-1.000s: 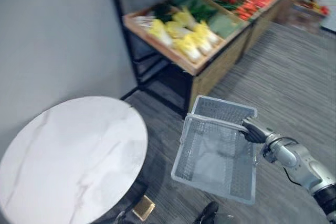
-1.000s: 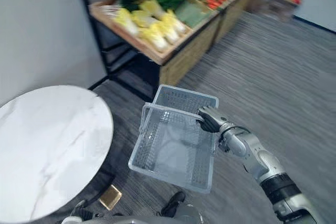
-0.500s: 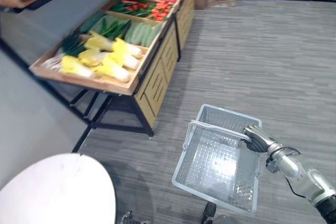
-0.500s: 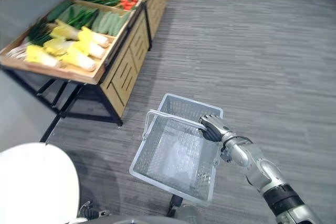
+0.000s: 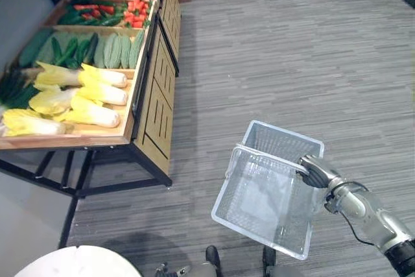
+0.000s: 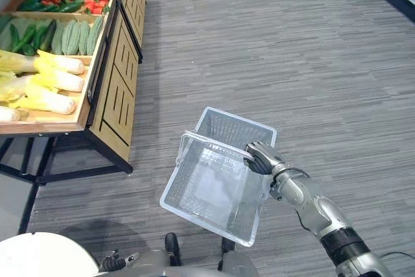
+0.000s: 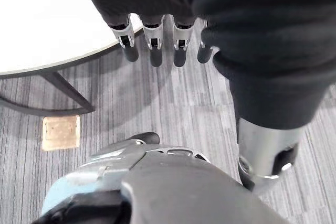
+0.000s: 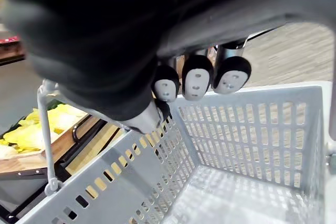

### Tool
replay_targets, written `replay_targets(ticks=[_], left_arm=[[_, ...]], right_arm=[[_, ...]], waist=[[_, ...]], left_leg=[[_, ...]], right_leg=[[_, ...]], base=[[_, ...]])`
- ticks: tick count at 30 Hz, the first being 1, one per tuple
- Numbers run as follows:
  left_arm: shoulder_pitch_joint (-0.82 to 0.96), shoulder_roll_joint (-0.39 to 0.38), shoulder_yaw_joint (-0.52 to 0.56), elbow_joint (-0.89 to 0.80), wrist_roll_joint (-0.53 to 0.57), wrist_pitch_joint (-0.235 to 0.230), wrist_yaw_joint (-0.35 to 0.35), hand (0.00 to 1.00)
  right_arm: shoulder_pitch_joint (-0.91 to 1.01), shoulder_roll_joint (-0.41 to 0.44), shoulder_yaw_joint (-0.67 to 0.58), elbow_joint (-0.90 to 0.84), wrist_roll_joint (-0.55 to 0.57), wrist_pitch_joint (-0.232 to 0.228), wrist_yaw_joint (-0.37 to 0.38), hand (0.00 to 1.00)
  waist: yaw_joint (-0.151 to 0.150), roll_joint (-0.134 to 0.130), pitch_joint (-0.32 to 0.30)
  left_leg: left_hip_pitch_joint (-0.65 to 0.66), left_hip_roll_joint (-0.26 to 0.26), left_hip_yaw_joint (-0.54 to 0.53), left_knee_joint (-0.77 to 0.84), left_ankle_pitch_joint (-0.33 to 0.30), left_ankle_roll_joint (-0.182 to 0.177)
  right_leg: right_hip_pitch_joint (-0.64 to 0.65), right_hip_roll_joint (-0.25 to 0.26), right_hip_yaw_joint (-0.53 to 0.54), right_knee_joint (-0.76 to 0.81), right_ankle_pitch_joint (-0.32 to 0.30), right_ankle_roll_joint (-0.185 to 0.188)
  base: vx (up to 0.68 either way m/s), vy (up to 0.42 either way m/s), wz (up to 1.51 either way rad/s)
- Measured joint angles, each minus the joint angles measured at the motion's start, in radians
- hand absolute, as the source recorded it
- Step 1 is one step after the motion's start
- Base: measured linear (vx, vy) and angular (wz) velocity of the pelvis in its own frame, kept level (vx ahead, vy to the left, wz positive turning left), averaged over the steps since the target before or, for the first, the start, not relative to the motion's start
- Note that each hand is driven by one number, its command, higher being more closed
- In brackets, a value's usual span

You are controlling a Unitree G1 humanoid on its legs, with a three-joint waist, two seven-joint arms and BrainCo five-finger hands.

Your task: Pick vegetable in the basket

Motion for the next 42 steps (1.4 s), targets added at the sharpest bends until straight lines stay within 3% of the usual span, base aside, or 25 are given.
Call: replay_targets(ticks=[4, 7, 8, 9, 10, 12, 14, 16, 18, 20, 23, 24, 26, 28, 30, 31, 32, 33, 34, 36, 38, 39, 40, 41, 42], left_arm=[[0.003, 0.009, -0.032, 0.004, 0.001, 0.006, 0.0, 0.0], [-0.004, 0.025, -0.089, 0.003, 0.016, 0.006, 0.0, 0.0], [-0.006, 0.039, -0.115, 0.0, 0.027, 0.006, 0.0, 0.0], [-0.009, 0.056, -0.133, -0.001, 0.028, 0.006, 0.0, 0.0], [-0.018, 0.069, -0.159, -0.01, 0.027, 0.007, 0.0, 0.0], [-0.036, 0.079, -0.187, -0.046, 0.02, 0.008, 0.006, 0.0], [-0.083, 0.083, -0.204, -0.092, 0.02, 0.009, 0.008, 0.0], [-0.128, 0.081, -0.216, -0.167, 0.019, 0.008, 0.01, 0.0], [-0.175, 0.081, -0.216, -0.239, 0.018, 0.005, 0.013, 0.0], [-0.216, 0.089, -0.218, -0.306, 0.018, 0.004, 0.015, 0.0], [-0.223, 0.116, -0.234, -0.352, 0.02, -0.003, 0.018, 0.0], [-0.209, 0.106, -0.235, -0.349, 0.02, -0.004, 0.023, 0.0], [-0.184, 0.09, -0.23, -0.33, 0.021, -0.006, 0.024, 0.0], [-0.165, 0.076, -0.225, -0.261, 0.021, -0.004, 0.022, 0.0], [-0.126, 0.052, -0.18, -0.164, 0.022, 0.006, 0.016, 0.0], [-0.114, 0.05, -0.171, -0.145, 0.025, 0.007, 0.013, 0.0], [-0.093, 0.049, -0.151, -0.122, 0.031, 0.01, 0.012, 0.0], [-0.073, 0.049, -0.115, -0.11, 0.028, 0.013, 0.01, 0.0], [-0.07, 0.055, -0.096, -0.109, 0.031, 0.013, 0.013, 0.0], [-0.051, 0.053, -0.052, -0.094, 0.034, 0.013, 0.013, 0.0], [-0.045, 0.045, -0.048, -0.075, 0.049, 0.009, 0.009, 0.0], [-0.038, 0.037, -0.049, -0.053, 0.073, 0.008, 0.006, 0.0], [-0.03, 0.027, -0.052, -0.028, 0.085, 0.008, 0.004, 0.0], [-0.019, 0.019, -0.054, -0.02, 0.101, 0.009, 0.003, 0.0], [0.003, 0.019, -0.054, -0.009, 0.116, 0.009, 0.001, 0.0]], right_arm=[[0.067, 0.036, -0.043, 0.014, -0.001, 0.009, 0.0, 1.0], [0.08, 0.068, -0.045, 0.019, -0.003, 0.011, -0.001, 1.0], [0.083, 0.088, -0.045, 0.021, -0.003, 0.011, -0.001, 1.0], [0.088, 0.104, -0.046, 0.026, -0.003, 0.012, -0.002, 1.0], [0.095, 0.119, -0.048, 0.027, -0.003, 0.018, -0.003, 1.0], [0.1, 0.138, -0.057, 0.032, -0.003, 0.024, -0.005, 1.0], [0.099, 0.148, -0.073, 0.04, -0.004, 0.032, -0.004, 1.0], [0.098, 0.148, -0.09, 0.046, -0.002, 0.037, -0.004, 1.0], [0.098, 0.148, -0.109, 0.047, -0.002, 0.041, -0.004, 1.0], [0.102, 0.149, -0.126, 0.048, -0.006, 0.042, -0.005, 1.0], [0.143, 0.169, -0.147, 0.046, -0.02, 0.042, -0.016, 1.0], [0.155, 0.177, -0.164, 0.048, -0.021, 0.046, -0.019, 1.0], [0.153, 0.177, -0.168, 0.058, -0.022, 0.05, -0.02, 1.0], [0.146, 0.178, -0.168, 0.061, -0.022, 0.055, -0.02, 1.0], [0.147, 0.179, -0.167, 0.087, -0.02, 0.075, -0.024, 1.0], [0.147, 0.178, -0.169, 0.091, -0.02, 0.081, -0.03, 1.0], [0.148, 0.175, -0.169, 0.093, -0.02, 0.085, -0.035, 1.0], [0.148, 0.174, -0.17, 0.094, -0.02, 0.089, -0.041, 1.0], [0.148, 0.173, -0.173, 0.094, -0.02, 0.09, -0.045, 1.0], [0.147, 0.175, -0.197, 0.094, -0.018, 0.09, -0.06, 1.0], [0.154, 0.176, -0.216, 0.094, -0.015, 0.088, -0.069, 1.0], [0.172, 0.176, -0.244, 0.093, -0.012, 0.085, -0.073, 1.0], [0.198, 0.168, -0.274, 0.092, -0.01, 0.082, -0.082, 1.0], [0.207, 0.16, -0.286, 0.092, -0.01, 0.083, -0.086, 1.0], [0.204, 0.168, -0.292, 0.101, -0.011, 0.089, -0.086, 1.0]], waist=[[0.006, -0.011, 0.002], [0.008, -0.014, 0.004], [0.001, -0.029, 0.011], [-0.008, -0.044, 0.015], [-0.019, -0.057, 0.016], [-0.034, -0.056, 0.02], [-0.034, -0.058, 0.02], [-0.039, -0.044, 0.029], [-0.038, -0.04, 0.032], [-0.039, -0.041, 0.036], [-0.043, -0.061, 0.027], [-0.043, -0.022, 0.008], [-0.031, 0.009, -0.01], [-0.031, 0.011, -0.011], [-0.023, 0.0, -0.002], [-0.017, -0.003, 0.0], [-0.002, -0.009, 0.003], [0.017, -0.03, 0.016], [0.026, -0.028, 0.015], [0.052, -0.04, 0.022], [0.054, -0.047, 0.026], [0.051, -0.038, 0.021], [0.047, -0.014, 0.006], [0.049, 0.007, -0.007], [0.063, 0.037, -0.023]], left_leg=[[0.067, -0.046, 0.015, 0.0, -0.047, 0.036], [0.12, -0.053, 0.057, -0.004, -0.091, 0.052], [0.154, -0.063, 0.072, -0.016, -0.105, 0.06], [0.177, -0.076, 0.072, -0.025, -0.122, 0.072], [0.213, -0.089, 0.07, -0.037, -0.132, 0.082], [0.241, -0.088, 0.065, -0.033, -0.155, 0.096], [0.239, -0.078, 0.059, -0.031, -0.159, 0.101], [0.24, -0.06, 0.039, -0.029, -0.158, 0.093], [0.243, -0.044, 0.024, -0.03, -0.164, 0.075], [0.268, -0.039, 0.001, -0.035, -0.182, 0.038], [0.353, -0.022, -0.042, -0.034, -0.241, -0.054], [0.361, 0.029, -0.052, -0.012, -0.268, -0.09], [0.288, 0.112, -0.078, 0.145, -0.255, -0.106], [0.179, 0.168, -0.112, 0.381, -0.174, -0.111], [0.07, 0.24, -0.14, 0.675, 0.054, -0.083], [0.039, 0.263, -0.13, 0.759, 0.044, -0.074], [-0.017, 0.278, -0.108, 0.885, -0.009, -0.053], [-0.079, 0.278, -0.074, 0.944, -0.061, -0.023], [-0.11, 0.275, -0.058, 0.946, -0.082, -0.017], [-0.215, 0.252, 0.001, 0.874, -0.125, -0.004], [-0.255, 0.194, 0.068, 0.685, -0.132, 0.012], [-0.254, 0.134, 0.111, 0.482, -0.111, 0.022], [-0.246, 0.081, 0.14, 0.25, -0.032, 0.02], [-0.237, 0.065, 0.15, 0.14, 0.014, 0.007], [-0.226, 0.049, 0.139, 0.078, 0.12, 0.095]], right_leg=[[-0.004, -0.057, 0.004, 0.141, -0.076, 0.038], [-0.107, -0.082, 0.004, 0.4, -0.095, 0.037], [-0.153, -0.102, -0.005, 0.526, -0.095, 0.034], [-0.176, -0.127, -0.017, 0.613, -0.091, 0.028], [-0.205, -0.159, -0.033, 0.707, -0.071, -0.002], [-0.246, -0.196, -0.082, 0.79, -0.089, -0.038], [-0.273, -0.198, -0.135, 0.723, -0.113, -0.035], [-0.272, -0.178, -0.169, 0.555, -0.103, -0.019], [-0.272, -0.153, -0.164, 0.333, -0.059, 0.025], [-0.267, -0.153, -0.139, 0.143, 0.013, 0.035], [-0.234, -0.16, -0.12, 0.132, 0.047, 0.021], [-0.257, -0.132, -0.134, 0.218, 0.09, 0.016], [-0.266, -0.079, -0.161, 0.269, 0.031, -0.02], [-0.232, -0.04, -0.183, 0.273, -0.01, -0.049], [-0.116, 0.007, -0.194, 0.244, -0.069, -0.079], [-0.079, 0.019, -0.19, 0.224, -0.077, -0.088], [-0.014, 0.032, -0.18, 0.181, -0.081, -0.095], [0.043, 0.037, -0.173, 0.138, -0.085, -0.099], [0.066, 0.038, -0.171, 0.119, -0.087, -0.099], [0.116, 0.033, -0.179, 0.08, -0.095, -0.088], [0.158, 0.006, -0.201, 0.071, -0.122, -0.048], [0.19, -0.01, -0.228, 0.069, -0.145, -0.021], [0.214, -0.012, -0.257, 0.066, -0.173, 0.003], [0.223, -0.001, -0.264, 0.063, -0.185, 0.012], [0.244, 0.022, -0.255, 0.051, -0.212, 0.011]], base=[[0.14, 0.188, -0.03], [0.09, 0.184, -0.48], [0.02, 0.11, -0.28], [0.04, 0.124, -0.15], [0.07, 0.085, 0.01], [0.19, 0.089, 0.03], [0.25, 0.042, 0.16], [0.31, -0.015, 0.35], [0.33, -0.06, 0.33], [0.39, -0.151, 0.31], [0.52, -0.337, 0.47], [0.44, -0.297, 0.25], [0.59, -0.467, -0.01], [0.54, -0.425, -0.05], [0.61, -0.336, -0.06], [0.62, -0.333, -0.19], [0.49, -0.247, -0.21], [0.46, -0.217, -0.19], [0.32, -0.127, -0.09], [0.35, -0.032, 0.0], [0.35, 0.077, 0.29], [0.37, 0.161, 0.66], [0.4, 0.182, 0.67], [0.45, 0.215, 0.44], [0.45, 0.188, 0.28]])
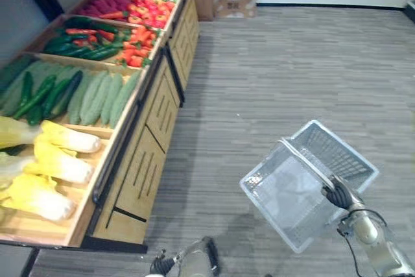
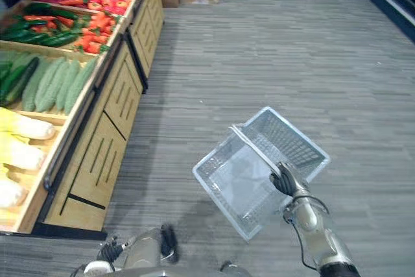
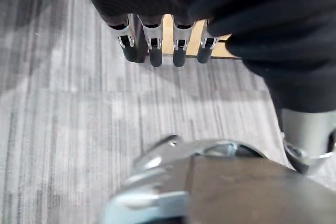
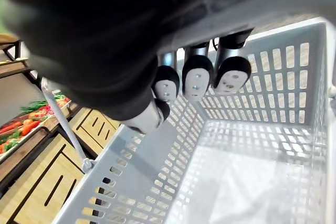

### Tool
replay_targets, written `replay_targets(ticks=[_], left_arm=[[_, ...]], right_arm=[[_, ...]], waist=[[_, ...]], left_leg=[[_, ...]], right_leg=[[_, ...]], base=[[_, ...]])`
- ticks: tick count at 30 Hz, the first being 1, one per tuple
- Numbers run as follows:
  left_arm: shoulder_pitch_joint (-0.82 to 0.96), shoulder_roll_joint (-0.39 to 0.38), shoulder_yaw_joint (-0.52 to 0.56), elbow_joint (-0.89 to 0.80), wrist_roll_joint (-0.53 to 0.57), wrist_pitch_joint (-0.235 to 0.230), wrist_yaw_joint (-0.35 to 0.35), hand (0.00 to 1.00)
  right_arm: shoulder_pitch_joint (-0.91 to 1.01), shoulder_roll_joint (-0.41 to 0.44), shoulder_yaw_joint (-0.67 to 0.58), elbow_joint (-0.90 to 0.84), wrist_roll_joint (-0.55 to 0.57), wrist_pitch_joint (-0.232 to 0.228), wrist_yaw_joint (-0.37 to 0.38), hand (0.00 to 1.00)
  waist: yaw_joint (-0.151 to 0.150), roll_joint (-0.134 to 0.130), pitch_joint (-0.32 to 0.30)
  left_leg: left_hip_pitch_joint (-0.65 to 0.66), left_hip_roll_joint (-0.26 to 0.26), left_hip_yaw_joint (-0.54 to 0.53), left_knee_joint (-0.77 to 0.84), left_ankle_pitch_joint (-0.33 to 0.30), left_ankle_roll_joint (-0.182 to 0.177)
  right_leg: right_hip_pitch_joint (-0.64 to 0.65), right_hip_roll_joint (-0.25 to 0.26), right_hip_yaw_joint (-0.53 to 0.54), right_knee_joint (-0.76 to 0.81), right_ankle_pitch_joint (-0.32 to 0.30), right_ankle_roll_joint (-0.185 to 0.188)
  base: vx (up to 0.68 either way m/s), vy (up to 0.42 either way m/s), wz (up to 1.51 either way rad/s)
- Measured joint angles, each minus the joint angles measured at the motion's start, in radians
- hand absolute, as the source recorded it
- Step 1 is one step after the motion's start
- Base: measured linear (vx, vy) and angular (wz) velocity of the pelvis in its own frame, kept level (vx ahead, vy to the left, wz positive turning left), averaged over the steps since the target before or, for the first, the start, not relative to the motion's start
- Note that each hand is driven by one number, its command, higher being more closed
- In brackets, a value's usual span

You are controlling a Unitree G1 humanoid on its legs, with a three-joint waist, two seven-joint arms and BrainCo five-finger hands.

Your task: Pick vegetable in the basket

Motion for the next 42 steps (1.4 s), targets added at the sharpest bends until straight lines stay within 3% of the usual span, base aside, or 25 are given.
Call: replay_targets(ticks=[1, 3, 4, 7, 8, 10, 11, 12, 13, 15, 16, 18, 19, 21, 22, 26, 27, 28, 29, 30, 32, 34, 37, 39, 42], left_arm=[[0.002, 0.006, 0.008, -0.002, 0.002, 0.005, -0.001, 0.0], [0.0, 0.021, 0.029, -0.006, 0.004, 0.012, -0.004, 0.0], [0.005, 0.021, 0.053, 0.001, 0.004, 0.015, -0.008, 0.0], [0.015, 0.019, 0.063, -0.002, 0.025, 0.018, -0.013, 0.0], [0.015, 0.016, 0.072, -0.001, 0.031, 0.02, -0.014, 0.0], [0.033, 0.018, 0.075, -0.01, 0.03, 0.021, -0.014, 0.0], [0.048, 0.03, 0.072, -0.026, 0.029, 0.027, -0.013, 0.0], [0.053, 0.049, 0.058, -0.046, 0.026, 0.039, -0.014, 0.0], [0.053, 0.058, 0.05, -0.056, 0.023, 0.041, -0.013, 0.0], [0.022, 0.071, 0.007, -0.112, 0.021, 0.041, 0.001, 0.0], [0.01, 0.071, 0.0, -0.124, 0.02, 0.041, 0.01, 0.0], [-0.043, 0.076, -0.043, -0.202, -0.01, 0.04, 0.023, 0.0], [-0.049, 0.075, -0.056, -0.223, -0.024, 0.04, 0.028, 0.0], [-0.073, 0.071, -0.101, -0.296, -0.059, 0.031, 0.045, 0.0], [-0.091, 0.068, -0.14, -0.338, -0.059, 0.019, 0.052, 0.0], [-0.124, 0.047, -0.18, -0.343, -0.053, -0.008, 0.053, 0.0], [-0.12, 0.049, -0.18, -0.338, -0.048, -0.009, 0.053, 0.0], [-0.113, 0.061, -0.179, -0.321, -0.047, -0.01, 0.054, 0.0], [-0.117, 0.029, -0.159, -0.243, -0.046, -0.008, 0.055, 0.0], [-0.106, 0.02, -0.155, -0.217, -0.046, -0.01, 0.052, 0.0], [-0.056, -0.018, -0.076, -0.132, -0.049, -0.002, 0.054, 0.0], [-0.04, -0.02, -0.019, -0.102, -0.06, -0.002, 0.054, 0.0], [-0.013, -0.021, 0.043, -0.057, -0.066, 0.002, 0.054, 0.0], [0.012, -0.034, 0.078, -0.044, -0.069, 0.014, 0.053, 0.0], [0.028, -0.049, 0.134, -0.029, -0.069, 0.022, 0.054, 0.0]], right_arm=[[-0.011, 0.01, 0.02, 0.007, 0.001, -0.002, -0.001, 1.0], [-0.061, 0.01, 0.05, 0.03, -0.001, -0.005, 0.0, 1.0], [-0.101, 0.01, 0.091, 0.057, -0.003, -0.005, 0.004, 1.0], [-0.142, 0.021, 0.145, 0.063, -0.003, -0.013, 0.009, 1.0], [-0.148, 0.044, 0.146, 0.063, -0.002, -0.016, 0.009, 1.0], [-0.162, 0.069, 0.175, 0.066, -0.003, -0.014, 0.009, 1.0], [-0.167, 0.085, 0.196, 0.066, -0.006, -0.014, 0.014, 1.0], [-0.157, 0.098, 0.211, 0.081, -0.008, -0.015, 0.016, 1.0], [-0.15, 0.103, 0.214, 0.094, -0.008, -0.016, 0.019, 1.0], [-0.12, 0.104, 0.211, 0.127, -0.01, -0.008, 0.022, 1.0], [-0.111, 0.104, 0.211, 0.134, -0.012, -0.008, 0.024, 1.0], [-0.097, 0.114, 0.194, 0.199, -0.007, -0.009, 0.024, 1.0], [-0.097, 0.122, 0.171, 0.237, -0.007, -0.013, 0.024, 1.0], [-0.103, 0.142, 0.091, 0.361, 0.01, -0.009, 0.019, 1.0], [-0.114, 0.15, -0.01, 0.478, 0.025, -0.006, 0.017, 1.0], [-0.121, 0.157, -0.297, 0.703, 0.09, 0.035, -0.009, 1.0], [-0.112, 0.159, -0.373, 0.747, 0.114, 0.045, -0.022, 1.0], [-0.102, 0.169, -0.427, 0.769, 0.137, 0.054, -0.031, 1.0], [-0.113, 0.149, -0.473, 0.792, 0.158, 0.075, -0.04, 1.0], [-0.122, 0.149, -0.485, 0.8, 0.165, 0.078, -0.047, 1.0], [-0.171, 0.157, -0.488, 0.808, 0.179, 0.084, -0.048, 1.0], [-0.181, 0.163, -0.487, 0.808, 0.189, 0.085, -0.052, 1.0], [-0.176, 0.162, -0.494, 0.808, 0.196, 0.099, -0.068, 1.0], [-0.178, 0.155, -0.524, 0.807, 0.208, 0.096, -0.095, 1.0], [-0.171, 0.154, -0.567, 0.806, 0.215, 0.097, -0.11, 1.0]], waist=[[0.011, -0.038, 0.006], [0.023, -0.067, 0.021], [0.026, -0.075, 0.025], [0.033, -0.08, 0.025], [0.038, -0.083, 0.022], [0.046, -0.097, 0.019], [0.041, -0.12, 0.02], [0.021, -0.143, 0.018], [0.013, -0.148, 0.016], [-0.004, -0.155, 0.016], [-0.007, -0.155, 0.016], [-0.016, -0.152, 0.016], [-0.022, -0.149, 0.017], [-0.027, -0.137, 0.015], [-0.026, -0.131, 0.016], [-0.027, -0.104, 0.015], [-0.03, -0.117, 0.01], [-0.037, -0.15, 0.006], [-0.04, -0.098, 0.012], [-0.042, -0.083, 0.008], [-0.039, -0.043, 0.005], [-0.038, -0.048, 0.009], [-0.042, -0.063, 0.018], [-0.045, -0.056, 0.015], [-0.07, -0.037, 0.016]], left_leg=[[-0.019, -0.02, 0.007, 0.036, -0.037, -0.005], [-0.063, -0.02, 0.014, 0.144, -0.094, 0.042], [-0.058, -0.007, 0.061, 0.19, -0.121, 0.076], [0.0, 0.003, 0.144, 0.184, -0.172, 0.094], [0.033, -0.002, 0.154, 0.142, -0.187, 0.083], [0.091, -0.018, 0.176, 0.071, -0.188, 0.073], [0.133, -0.045, 0.166, 0.038, -0.19, 0.069], [0.183, -0.08, 0.125, 0.006, -0.191, 0.069], [0.202, -0.097, 0.094, -0.004, -0.192, 0.068], [0.275, -0.139, -0.017, -0.034, -0.209, 0.08], [0.29, -0.147, -0.052, -0.041, -0.21, 0.081], [0.317, -0.165, -0.182, -0.058, -0.213, 0.079], [0.318, -0.167, -0.218, -0.058, -0.215, 0.076], [0.317, -0.167, -0.329, -0.051, -0.224, 0.061], [0.313, -0.168, -0.432, -0.029, -0.229, 0.039], [0.296, -0.162, -0.664, 0.024, -0.27, -0.031], [0.284, -0.168, -0.712, 0.045, -0.288, -0.061], [0.271, -0.181, -0.736, 0.059, -0.304, -0.089], [0.26, -0.12, -0.758, 0.061, -0.313, -0.127], [0.248, -0.096, -0.743, 0.058, -0.294, -0.148], [0.249, -0.002, -0.699, -0.014, -0.225, -0.202], [0.253, 0.024, -0.688, -0.051, -0.165, -0.214], [0.259, 0.03, -0.502, -0.053, -0.077, -0.183], [0.263, 0.041, -0.283, -0.086, -0.034, -0.151], [0.276, 0.049, -0.063, -0.15, -0.017, -0.141]], right_leg=[[-0.003, -0.019, 0.019, -0.006, -0.004, -0.009], [0.012, -0.033, 0.045, -0.029, 0.016, 0.021], [0.033, -0.041, 0.057, -0.029, 0.035, 0.037], [0.035, -0.058, 0.087, 0.048, 0.058, 0.047], [-0.002, -0.072, 0.092, 0.151, 0.057, 0.049], [-0.132, -0.128, 0.115, 0.448, 0.072, 0.161], [-0.224, -0.174, 0.161, 0.661, 0.148, 0.212], [-0.293, -0.204, 0.205, 0.84, 0.263, 0.221], [-0.316, -0.211, 0.214, 0.914, 0.273, 0.22], [-0.398, -0.209, 0.22, 1.053, 0.169, 0.19], [-0.412, -0.21, 0.205, 1.045, 0.138, 0.165], [-0.46, -0.212, 0.163, 0.847, 0.064, 0.047], [-0.46, -0.209, 0.164, 0.758, 0.059, 0.039], [-0.442, -0.185, 0.235, 0.445, 0.068, 0.046], [-0.427, -0.174, 0.34, 0.263, 0.083, 0.064], [-0.411, -0.187, 0.446, 0.143, 0.089, 0.073], [-0.396, -0.191, 0.44, 0.12, 0.112, 0.102], [-0.371, -0.21, 0.396, 0.092, 0.187, 0.099], [-0.359, -0.171, 0.321, 0.12, 0.216, 0.122], [-0.354, -0.158, 0.292, 0.119, 0.205, 0.105], [-0.338, -0.079, 0.222, 0.109, 0.174, 0.053], [-0.329, -0.061, 0.183, 0.117, 0.158, 0.027], [-0.283, -0.069, 0.128, 0.113, 0.14, 0.0], [-0.278, -0.081, 0.102, 0.102, 0.136, -0.005], [-0.266, -0.078, 0.052, 0.076, 0.125, -0.004]], base=[[0.43, 0.176, 0.21], [0.35, 0.136, 0.18], [0.32, 0.129, 0.15], [0.25, 0.136, 0.0], [0.2, 0.183, -0.22], [0.22, 0.188, -0.13], [0.23, 0.14, 0.4], [0.3, 0.14, 0.71], [0.3, 0.073, 1.26], [0.35, 0.02, 1.52], [0.31, -0.045, 1.54], [0.29, -0.083, 1.63], [0.28, -0.119, 1.72], [0.31, -0.176, 1.74], [0.35, -0.239, 1.75], [0.4, -0.404, 2.06], [0.32, -0.612, 2.1], [0.35, -0.758, 2.12], [0.25, -0.594, 1.55], [0.22, -0.495, 1.05], [0.17, -0.463, 0.6], [0.09, -0.366, 0.56], [0.03, -0.209, 0.53], [-0.07, -0.069, 0.34], [-0.15, 0.048, 0.44]])
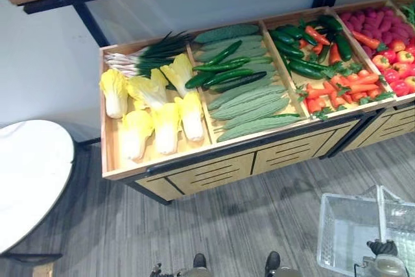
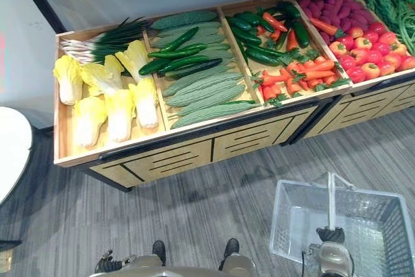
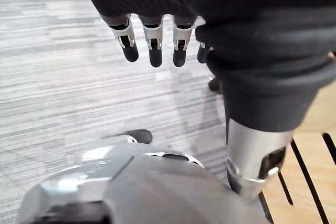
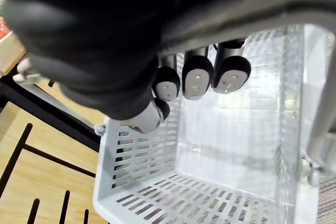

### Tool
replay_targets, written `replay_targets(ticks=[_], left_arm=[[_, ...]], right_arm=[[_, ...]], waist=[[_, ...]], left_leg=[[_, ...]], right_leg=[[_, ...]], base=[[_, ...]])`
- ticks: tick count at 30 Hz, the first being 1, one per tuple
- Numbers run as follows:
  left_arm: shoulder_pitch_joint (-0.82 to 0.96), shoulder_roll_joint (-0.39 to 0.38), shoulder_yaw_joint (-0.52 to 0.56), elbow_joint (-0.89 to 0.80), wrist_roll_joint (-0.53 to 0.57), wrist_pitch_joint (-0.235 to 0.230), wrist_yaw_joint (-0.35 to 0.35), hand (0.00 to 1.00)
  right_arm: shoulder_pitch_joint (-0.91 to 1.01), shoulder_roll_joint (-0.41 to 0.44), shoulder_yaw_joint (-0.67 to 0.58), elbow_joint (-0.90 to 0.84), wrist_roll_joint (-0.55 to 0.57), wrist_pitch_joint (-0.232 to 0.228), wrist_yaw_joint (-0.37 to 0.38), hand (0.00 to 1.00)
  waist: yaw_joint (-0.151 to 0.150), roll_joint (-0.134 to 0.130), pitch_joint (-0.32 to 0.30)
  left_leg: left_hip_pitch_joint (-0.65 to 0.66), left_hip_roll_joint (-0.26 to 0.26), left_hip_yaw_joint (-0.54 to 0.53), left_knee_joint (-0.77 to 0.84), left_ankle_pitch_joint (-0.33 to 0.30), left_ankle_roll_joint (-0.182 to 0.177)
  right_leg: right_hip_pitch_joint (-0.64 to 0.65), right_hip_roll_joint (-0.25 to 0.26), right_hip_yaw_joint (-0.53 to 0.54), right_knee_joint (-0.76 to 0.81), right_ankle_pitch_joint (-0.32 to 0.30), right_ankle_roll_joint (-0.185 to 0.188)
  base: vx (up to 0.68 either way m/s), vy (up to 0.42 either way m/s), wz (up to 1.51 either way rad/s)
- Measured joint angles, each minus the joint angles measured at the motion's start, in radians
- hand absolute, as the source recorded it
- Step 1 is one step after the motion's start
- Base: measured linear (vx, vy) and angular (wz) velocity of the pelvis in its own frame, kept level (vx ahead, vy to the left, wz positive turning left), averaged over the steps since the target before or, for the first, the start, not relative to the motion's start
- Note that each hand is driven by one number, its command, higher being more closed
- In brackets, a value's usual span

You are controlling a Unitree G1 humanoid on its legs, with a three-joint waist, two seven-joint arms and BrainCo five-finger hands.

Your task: Pick vegetable in the basket

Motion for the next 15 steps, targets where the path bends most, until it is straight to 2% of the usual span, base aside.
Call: replay_targets(ticks=[1, 4, 8, 11, 12, 15], left_arm=[[0.001, -0.001, 0.021, 0.001, 0.001, 0.011, 0.001, 0.0], [0.003, -0.001, 0.073, 0.0, 0.013, 0.019, 0.005, 0.0], [-0.012, -0.001, 0.08, -0.021, 0.011, 0.019, 0.032, 0.0], [-0.013, -0.001, 0.077, -0.191, 0.01, 0.019, 0.05, 0.0], [-0.016, 0.0, 0.076, -0.291, 0.011, 0.013, 0.072, 0.0], [-0.06, 0.009, 0.069, -0.515, 0.014, 0.003, 0.117, 0.0]], right_arm=[[0.009, -0.001, -0.01, 0.0, 0.009, 0.0, -0.001, 1.0], [0.019, 0.002, -0.02, 0.0, 0.013, 0.003, -0.001, 1.0], [0.02, 0.011, -0.028, 0.002, 0.011, 0.009, 0.001, 1.0], [0.046, 0.054, -0.047, 0.002, 0.012, 0.012, 0.0, 1.0], [0.056, 0.074, -0.047, 0.002, 0.012, 0.012, 0.001, 1.0], [0.062, 0.107, -0.047, 0.0, 0.011, 0.01, 0.001, 1.0]], waist=[[-0.002, 0.008, 0.0], [-0.001, 0.013, -0.004], [-0.002, 0.018, -0.008], [-0.005, 0.025, -0.012], [-0.006, 0.025, -0.012], [-0.009, 0.022, -0.012]], left_leg=[[-0.003, 0.005, 0.049, -0.023, -0.009, 0.015], [-0.009, -0.009, 0.054, -0.066, -0.01, 0.017], [-0.029, -0.036, 0.071, -0.072, -0.01, 0.017], [-0.033, -0.052, 0.056, -0.088, 0.006, 0.012], [-0.038, -0.056, 0.038, -0.093, 0.017, 0.025], [-0.034, -0.065, 0.008, -0.092, 0.023, 0.029]], right_leg=[[0.0, 0.008, -0.017, -0.005, 0.003, 0.004], [0.016, 0.007, -0.028, -0.064, 0.026, 0.021], [0.014, -0.01, -0.029, -0.108, 0.07, 0.033], [0.016, -0.027, -0.058, -0.102, 0.078, 0.032], [0.017, -0.028, -0.073, -0.102, 0.081, 0.038], [0.041, -0.035, -0.104, -0.097, 0.082, 0.038]], base=[[-0.21, 0.108, 0.46], [-0.09, 0.081, 0.18], [0.04, 0.064, 0.05], [0.12, 0.031, 0.26], [0.12, 0.004, 0.25], [0.14, 0.008, 0.33]])
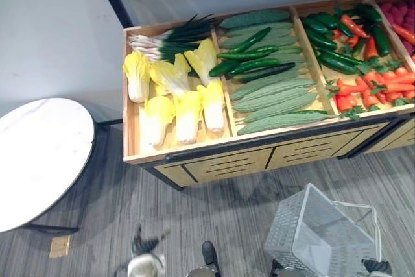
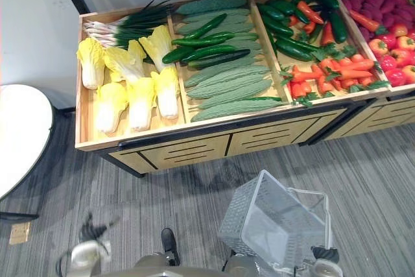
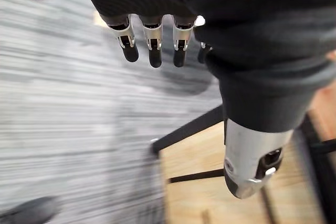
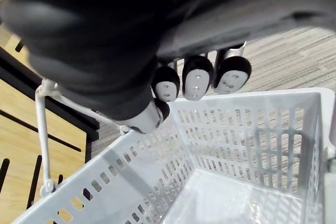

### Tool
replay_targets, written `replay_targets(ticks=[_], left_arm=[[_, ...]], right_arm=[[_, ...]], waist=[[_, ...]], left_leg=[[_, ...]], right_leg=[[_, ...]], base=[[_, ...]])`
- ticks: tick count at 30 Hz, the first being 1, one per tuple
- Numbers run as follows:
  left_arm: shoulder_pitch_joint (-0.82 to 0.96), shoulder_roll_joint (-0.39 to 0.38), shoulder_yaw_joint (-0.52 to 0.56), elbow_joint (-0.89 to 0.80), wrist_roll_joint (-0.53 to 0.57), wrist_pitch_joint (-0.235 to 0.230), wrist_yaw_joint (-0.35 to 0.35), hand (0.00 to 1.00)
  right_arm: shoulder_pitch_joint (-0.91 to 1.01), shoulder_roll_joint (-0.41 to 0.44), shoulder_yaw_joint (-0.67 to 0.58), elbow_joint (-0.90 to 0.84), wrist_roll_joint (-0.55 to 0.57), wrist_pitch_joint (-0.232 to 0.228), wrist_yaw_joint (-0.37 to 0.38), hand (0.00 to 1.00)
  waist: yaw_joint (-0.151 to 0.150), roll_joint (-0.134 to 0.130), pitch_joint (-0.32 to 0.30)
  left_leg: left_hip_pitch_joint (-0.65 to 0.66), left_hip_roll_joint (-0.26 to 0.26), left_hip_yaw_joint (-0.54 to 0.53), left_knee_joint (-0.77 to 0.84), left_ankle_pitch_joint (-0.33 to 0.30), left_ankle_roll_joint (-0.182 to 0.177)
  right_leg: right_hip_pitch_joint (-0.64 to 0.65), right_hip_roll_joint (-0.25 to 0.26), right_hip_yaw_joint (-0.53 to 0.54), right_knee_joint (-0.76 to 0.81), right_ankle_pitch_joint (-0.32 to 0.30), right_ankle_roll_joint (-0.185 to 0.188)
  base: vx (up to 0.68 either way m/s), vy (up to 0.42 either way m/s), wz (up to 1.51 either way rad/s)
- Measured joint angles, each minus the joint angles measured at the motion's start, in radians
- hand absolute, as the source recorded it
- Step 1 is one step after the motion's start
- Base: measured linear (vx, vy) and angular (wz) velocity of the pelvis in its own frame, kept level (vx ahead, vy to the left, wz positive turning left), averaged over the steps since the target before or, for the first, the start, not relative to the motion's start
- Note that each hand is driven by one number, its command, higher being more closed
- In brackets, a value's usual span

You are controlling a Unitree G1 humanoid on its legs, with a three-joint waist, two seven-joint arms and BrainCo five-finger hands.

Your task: Pick vegetable in the basket

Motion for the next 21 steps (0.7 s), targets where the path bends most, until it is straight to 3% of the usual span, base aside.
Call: replay_targets(ticks=[5, 9, 13, 17, 21], left_arm=[[-0.065, 0.006, -0.01, -0.273, 0.027, -0.054, 0.101, 0.0], [-0.136, 0.014, 0.012, -0.385, 0.057, -0.059, 0.194, 0.0], [-0.219, 0.026, 0.046, -0.373, 0.055, -0.057, 0.249, 0.0], [-0.298, 0.043, 0.087, -0.348, 0.049, -0.05, 0.303, 0.0], [-0.397, 0.094, 0.1, -0.289, 0.039, -0.04, 0.354, 0.0]], right_arm=[[-0.001, 0.008, 0.001, -0.016, 0.001, -0.012, 0.0, 1.0], [-0.008, 0.024, 0.033, -0.045, 0.001, -0.012, -0.001, 1.0], [-0.013, 0.021, 0.085, -0.063, -0.003, -0.011, 0.0, 1.0], [-0.018, 0.013, 0.108, -0.069, -0.008, -0.01, -0.001, 1.0], [-0.041, 0.008, 0.162, -0.071, -0.032, -0.009, -0.003, 1.0]], waist=[[-0.014, -0.006, 0.001], [-0.018, -0.024, 0.004], [-0.023, -0.042, 0.014], [-0.047, -0.062, 0.026], [-0.051, -0.106, 0.051]], left_leg=[[0.017, -0.016, -0.02, 0.0, -0.001, 0.0], [0.017, -0.012, 0.018, 0.0, -0.017, 0.014], [0.003, -0.01, 0.078, -0.001, -0.018, 0.012], [-0.022, -0.001, 0.112, -0.001, -0.015, 0.011], [-0.042, 0.011, 0.15, -0.001, -0.009, 0.008]], right_leg=[[0.026, -0.013, -0.018, 0.012, 0.0, -0.001], [-0.008, -0.009, 0.032, 0.011, 0.0, -0.001], [-0.066, -0.003, 0.093, 0.011, 0.001, 0.001], [-0.115, 0.01, 0.138, 0.009, 0.012, -0.002], [-0.152, 0.029, 0.178, -0.006, 0.038, -0.012]], base=[[0.08, 0.026, 0.17], [-0.01, 0.015, -0.29], [-0.07, -0.005, -0.5], [-0.03, -0.029, -0.33], [0.02, -0.038, -0.27]])
